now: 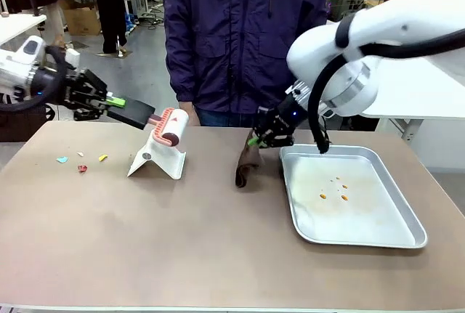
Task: Clean the surface of the table.
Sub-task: Hold the Lint Roller with your left hand and the towel with your right hand.
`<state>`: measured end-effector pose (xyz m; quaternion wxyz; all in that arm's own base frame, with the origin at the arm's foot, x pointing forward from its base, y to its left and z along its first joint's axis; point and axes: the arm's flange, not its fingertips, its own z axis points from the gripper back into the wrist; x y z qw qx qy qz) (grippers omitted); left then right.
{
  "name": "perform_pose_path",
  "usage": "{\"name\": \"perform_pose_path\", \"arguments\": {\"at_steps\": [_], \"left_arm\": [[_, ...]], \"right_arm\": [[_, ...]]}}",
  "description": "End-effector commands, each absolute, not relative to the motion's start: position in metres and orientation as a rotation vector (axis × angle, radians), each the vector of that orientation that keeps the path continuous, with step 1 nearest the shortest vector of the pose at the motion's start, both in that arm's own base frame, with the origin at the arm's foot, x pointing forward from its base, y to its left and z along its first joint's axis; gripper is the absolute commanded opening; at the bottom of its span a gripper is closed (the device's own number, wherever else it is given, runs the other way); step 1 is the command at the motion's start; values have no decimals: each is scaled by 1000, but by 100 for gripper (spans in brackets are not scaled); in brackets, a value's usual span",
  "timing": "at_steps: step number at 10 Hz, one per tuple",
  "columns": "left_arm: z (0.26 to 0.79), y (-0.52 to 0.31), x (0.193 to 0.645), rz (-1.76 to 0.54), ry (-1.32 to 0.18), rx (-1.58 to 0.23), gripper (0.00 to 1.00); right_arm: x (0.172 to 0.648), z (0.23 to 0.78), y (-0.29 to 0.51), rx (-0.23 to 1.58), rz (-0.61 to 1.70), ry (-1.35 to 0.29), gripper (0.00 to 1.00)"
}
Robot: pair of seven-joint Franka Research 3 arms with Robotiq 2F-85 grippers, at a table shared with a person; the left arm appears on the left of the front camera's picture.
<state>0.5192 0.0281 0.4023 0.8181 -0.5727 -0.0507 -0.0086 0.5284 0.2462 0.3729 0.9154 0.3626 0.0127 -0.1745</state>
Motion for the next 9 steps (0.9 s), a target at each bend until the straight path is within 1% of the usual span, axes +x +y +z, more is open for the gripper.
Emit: {"name": "perform_pose_path", "arguments": {"at_steps": [1,2,3,4,6,7,9], "left_arm": [[411,60,506,45,-30,-1371,0],[413,72,495,47,18,-1404,0],[414,87,482,48,17,-1392,0],[415,106,465,53,-19,-1426,0],[411,142,443,70,-50,-1493,0],[409,156,432,64,-65,-1480,0],[403,193,404,-140,-57,-1508,0]], "right_arm": [[491,363,212,1195,-204,21,0],[482,366,206,1330,-161,-17,0],[467,370,197,1446,-95,-51,0],[447,373,186,1510,-6,-45,0],[420,372,155,1587,82,0,0],[410,372,134,1617,55,-5,0],[386,374,83,1641,-73,-43,0]]}}
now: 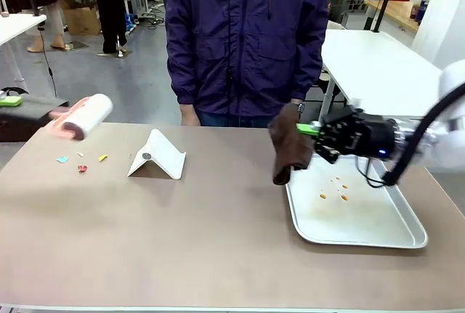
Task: Clean the surface of the table.
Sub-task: Hold the Lint Roller with your left hand and the towel with your right hand.
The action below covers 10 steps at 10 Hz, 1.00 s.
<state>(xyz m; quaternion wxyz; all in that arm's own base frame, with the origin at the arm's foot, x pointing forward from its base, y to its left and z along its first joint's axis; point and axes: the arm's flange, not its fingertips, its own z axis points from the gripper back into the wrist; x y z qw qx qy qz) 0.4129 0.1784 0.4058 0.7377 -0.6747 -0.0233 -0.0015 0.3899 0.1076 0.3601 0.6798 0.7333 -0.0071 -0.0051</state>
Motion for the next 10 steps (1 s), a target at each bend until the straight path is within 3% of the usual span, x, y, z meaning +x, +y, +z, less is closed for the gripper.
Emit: {"name": "perform_pose_path", "arguments": {"at_steps": [1,3,4,7,8,9,10], "left_arm": [[397,212,397,-118,-91,-1549,0],[381,245,389,-81,-177,-1532,0],[371,262,386,-105,-217,-1547,0],[358,289,387,-14,-272,-1572,0],[360,285,396,37,-265,-1575,0],[351,287,381,-22,-250,-1533,0],[351,287,381,-22,-250,-1533,0]], "right_arm": [[376,374,57,1651,-132,-70,0],[360,372,11,1613,-274,-71,0],[345,370,-17,1618,-239,-97,0],[308,353,-60,1678,-239,-281,0],[311,349,-42,1589,-217,-252,0],[358,361,-81,1656,-294,-221,0],[358,361,-81,1656,-294,-221,0]]}}
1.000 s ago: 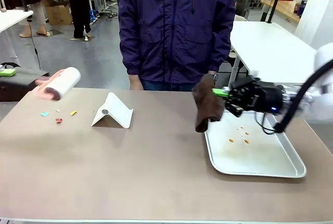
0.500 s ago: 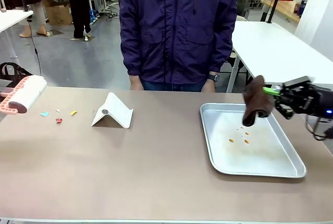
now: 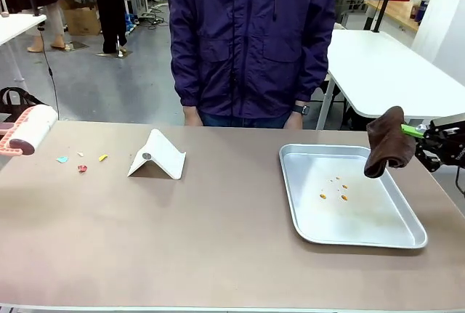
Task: Clean the surface of the table.
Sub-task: Hold the Lint Roller with your left hand and the towel with your right hand, then if a person points to the right, clean the right side of the table with your right hand, and if they point to the left, clean the left side with your left hand.
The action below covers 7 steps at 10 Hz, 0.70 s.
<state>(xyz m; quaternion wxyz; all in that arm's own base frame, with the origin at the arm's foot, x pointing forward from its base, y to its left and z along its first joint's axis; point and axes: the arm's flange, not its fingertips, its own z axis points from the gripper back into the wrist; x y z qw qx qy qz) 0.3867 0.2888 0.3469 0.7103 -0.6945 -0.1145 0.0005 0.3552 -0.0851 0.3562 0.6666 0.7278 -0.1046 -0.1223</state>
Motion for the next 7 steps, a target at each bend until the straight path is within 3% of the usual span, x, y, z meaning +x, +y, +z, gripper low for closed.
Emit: {"name": "perform_pose_path", "arguments": {"at_steps": [1,7], "left_arm": [[351,287,381,-22,-250,-1533,0],[351,287,381,-22,-250,-1533,0]], "right_arm": [[358,361,-81,1656,-294,-221,0],[358,361,-81,1656,-294,-221,0]]}}
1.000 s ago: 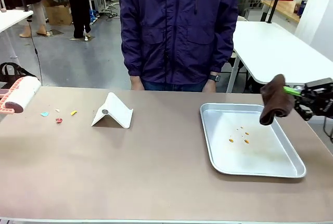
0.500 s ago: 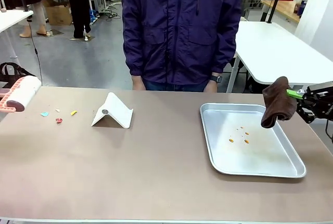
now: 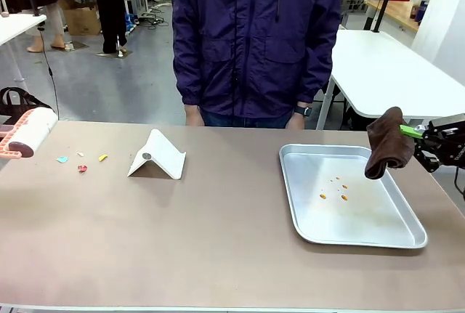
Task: Clean the surface of the table.
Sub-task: If a person points to the right, clean the right side of the table with your right hand, and if they point to the left, clean the left side with your left hand.
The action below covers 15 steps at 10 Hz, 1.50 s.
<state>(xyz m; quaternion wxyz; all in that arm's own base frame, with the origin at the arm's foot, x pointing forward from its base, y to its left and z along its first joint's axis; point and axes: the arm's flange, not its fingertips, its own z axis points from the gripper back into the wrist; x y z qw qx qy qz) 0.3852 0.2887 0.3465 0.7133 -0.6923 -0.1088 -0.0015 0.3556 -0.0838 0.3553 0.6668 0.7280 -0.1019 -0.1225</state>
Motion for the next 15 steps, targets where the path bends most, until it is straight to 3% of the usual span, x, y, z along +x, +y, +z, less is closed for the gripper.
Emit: {"name": "perform_pose_path", "arguments": {"at_steps": [1,15], "left_arm": [[351,287,381,-22,-250,-1533,0],[351,287,381,-22,-250,-1533,0]], "right_arm": [[358,361,-81,1656,-294,-221,0],[358,361,-81,1656,-294,-221,0]]}}
